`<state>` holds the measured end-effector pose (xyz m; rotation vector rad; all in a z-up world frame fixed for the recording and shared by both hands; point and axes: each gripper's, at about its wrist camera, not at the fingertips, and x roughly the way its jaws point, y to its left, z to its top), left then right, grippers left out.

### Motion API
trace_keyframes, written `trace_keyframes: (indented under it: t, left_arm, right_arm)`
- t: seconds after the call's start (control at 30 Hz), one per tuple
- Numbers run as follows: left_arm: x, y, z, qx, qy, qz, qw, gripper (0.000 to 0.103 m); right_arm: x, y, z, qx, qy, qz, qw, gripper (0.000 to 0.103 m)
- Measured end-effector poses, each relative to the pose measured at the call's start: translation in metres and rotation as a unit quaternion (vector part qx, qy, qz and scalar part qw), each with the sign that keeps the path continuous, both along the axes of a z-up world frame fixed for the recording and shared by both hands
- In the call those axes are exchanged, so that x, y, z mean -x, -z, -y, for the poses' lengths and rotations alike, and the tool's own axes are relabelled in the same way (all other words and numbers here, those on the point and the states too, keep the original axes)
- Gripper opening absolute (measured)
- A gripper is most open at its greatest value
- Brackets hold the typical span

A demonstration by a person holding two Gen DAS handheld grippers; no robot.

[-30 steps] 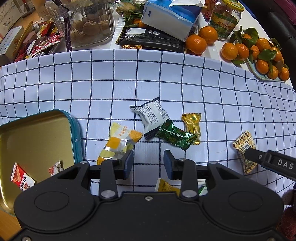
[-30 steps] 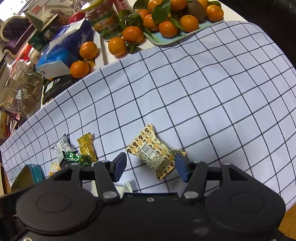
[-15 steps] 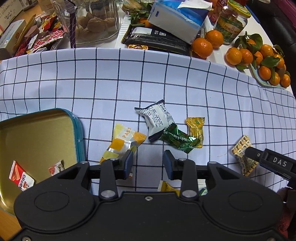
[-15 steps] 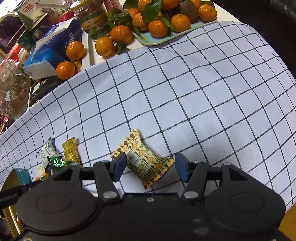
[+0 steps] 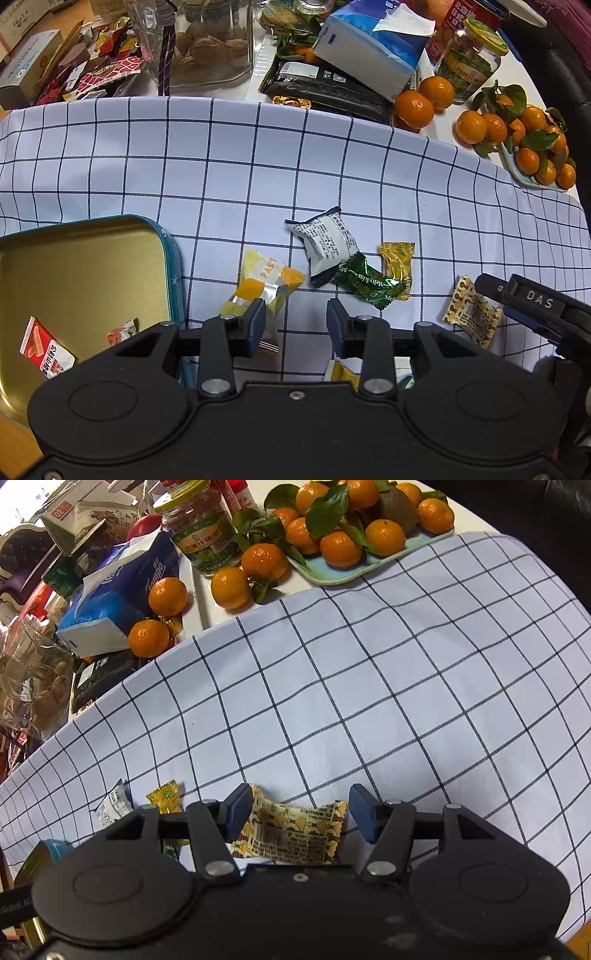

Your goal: Organize snacks

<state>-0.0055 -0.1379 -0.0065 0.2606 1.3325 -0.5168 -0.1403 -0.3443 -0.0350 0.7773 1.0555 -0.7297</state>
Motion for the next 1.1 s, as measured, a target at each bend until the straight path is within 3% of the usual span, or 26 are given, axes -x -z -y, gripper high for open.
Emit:
trace_keyframes:
  t: [0.47,0.77,0.93,1.1]
  left_arm:
    - [0.006,-0.005,0.003,0.016,0.0,-0.01,0.9998,0.045]
    - [0.021,0.004,0.02,0.001,0.031,-0.008,0.9995,0.045]
    - [0.023,0.007,0.024,-0.005,0.039,-0.009,0.9992,0.045]
    - [0.022,0.007,0.026,-0.005,0.044,-0.008,0.999,0.045]
  right_arm:
    - [0.014,0.008,-0.01,0.016,-0.045,-0.079,0.996,0.063]
    - [0.054,0.004,0.013,0.016,0.011,-0.098,0.995,0.063]
    - [0.065,-0.008,0.021,0.022,0.021,-0.072,0.997,0.064]
    - [0.065,-0.015,0.014,-0.003,-0.039,-0.038,0.998,0.064]
